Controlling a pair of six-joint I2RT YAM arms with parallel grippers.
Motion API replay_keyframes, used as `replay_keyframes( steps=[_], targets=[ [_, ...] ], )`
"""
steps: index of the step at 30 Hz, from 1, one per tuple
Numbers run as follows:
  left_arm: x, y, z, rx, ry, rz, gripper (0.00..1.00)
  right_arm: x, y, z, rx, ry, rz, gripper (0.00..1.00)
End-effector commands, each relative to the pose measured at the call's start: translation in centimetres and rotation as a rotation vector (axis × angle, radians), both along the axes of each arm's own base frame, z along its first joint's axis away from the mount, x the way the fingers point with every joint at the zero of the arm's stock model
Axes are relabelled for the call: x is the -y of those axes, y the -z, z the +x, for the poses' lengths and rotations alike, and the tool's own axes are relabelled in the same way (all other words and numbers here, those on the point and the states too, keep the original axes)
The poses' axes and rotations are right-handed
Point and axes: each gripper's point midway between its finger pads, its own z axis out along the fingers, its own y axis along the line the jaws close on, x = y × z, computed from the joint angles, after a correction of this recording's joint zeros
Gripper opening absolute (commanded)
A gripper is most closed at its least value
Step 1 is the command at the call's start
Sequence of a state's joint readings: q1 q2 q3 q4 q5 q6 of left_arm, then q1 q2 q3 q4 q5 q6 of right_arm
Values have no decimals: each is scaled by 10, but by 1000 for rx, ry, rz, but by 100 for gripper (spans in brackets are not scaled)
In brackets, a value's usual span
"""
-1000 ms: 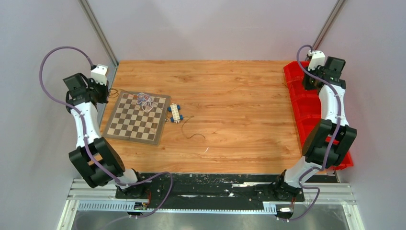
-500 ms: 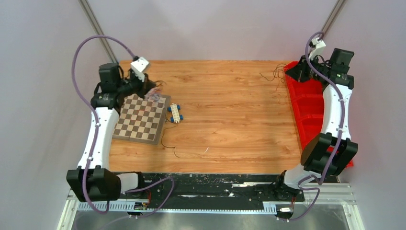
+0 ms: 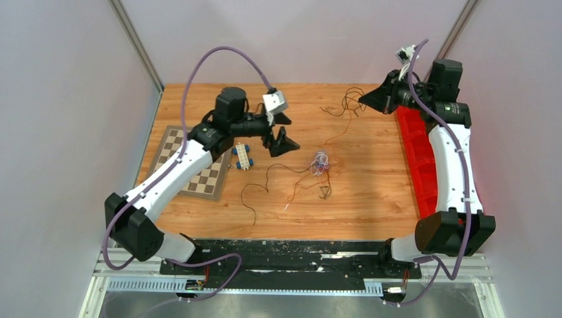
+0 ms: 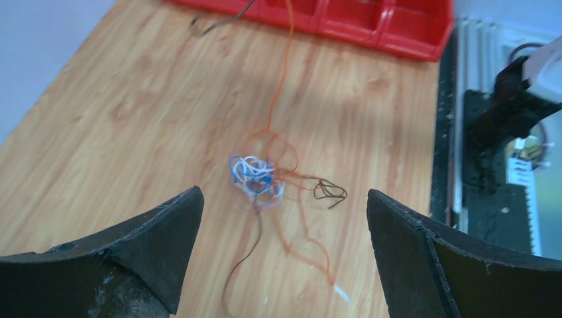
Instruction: Untangle the cables
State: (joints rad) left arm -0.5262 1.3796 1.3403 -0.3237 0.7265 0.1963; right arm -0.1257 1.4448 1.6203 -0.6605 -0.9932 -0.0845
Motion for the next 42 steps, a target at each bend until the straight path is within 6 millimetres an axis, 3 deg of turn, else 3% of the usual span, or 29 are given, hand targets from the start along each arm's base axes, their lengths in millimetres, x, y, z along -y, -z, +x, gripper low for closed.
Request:
replay_keyframes(
  steps=[1, 4, 8, 14, 18, 20, 21, 22, 23, 25, 31, 33, 37, 42],
  targets=[
    [61, -20, -10, -38, 83, -174, 100, -29, -21, -16, -16, -37, 87, 0],
    [88, -8, -12, -50, 110, -182, 100, -38, -19, -19, -41, -54, 122, 0],
    [119, 19, 4, -75, 92, -177, 99, -41, -10, -20, -83, -60, 146, 0],
    [152, 41, 18, -49, 108, -171, 90, -43, 0, -20, -126, -64, 165, 0],
    [162, 52, 30, -59, 79, -182, 76, -43, 3, -18, -140, -62, 171, 0],
    [162, 57, 32, -69, 71, -176, 62, -42, 5, -15, -145, -54, 168, 0],
    [162, 57, 30, -71, 75, -174, 47, -40, 7, -13, -144, -45, 164, 0],
    [159, 56, 24, -78, 92, -167, 39, -36, 11, -10, -142, -26, 153, 0],
    [157, 55, 20, -80, 104, -162, 20, -31, 17, -5, -138, -2, 136, 0],
    [148, 46, 5, -84, 137, -153, 2, -19, 28, 4, -133, 51, 101, 0],
    [101, 18, -45, -123, 208, -132, 0, 18, 68, 28, -77, 203, -97, 4],
    [80, -5, -61, -104, 211, -154, 0, 33, 83, 35, -65, 260, -175, 5],
    [49, -31, -71, -69, 169, -181, 0, 62, 105, 43, -58, 355, -303, 4],
    [15, -68, -58, -40, 60, -247, 0, 86, 124, 46, -63, 398, -392, 6]
  ],
)
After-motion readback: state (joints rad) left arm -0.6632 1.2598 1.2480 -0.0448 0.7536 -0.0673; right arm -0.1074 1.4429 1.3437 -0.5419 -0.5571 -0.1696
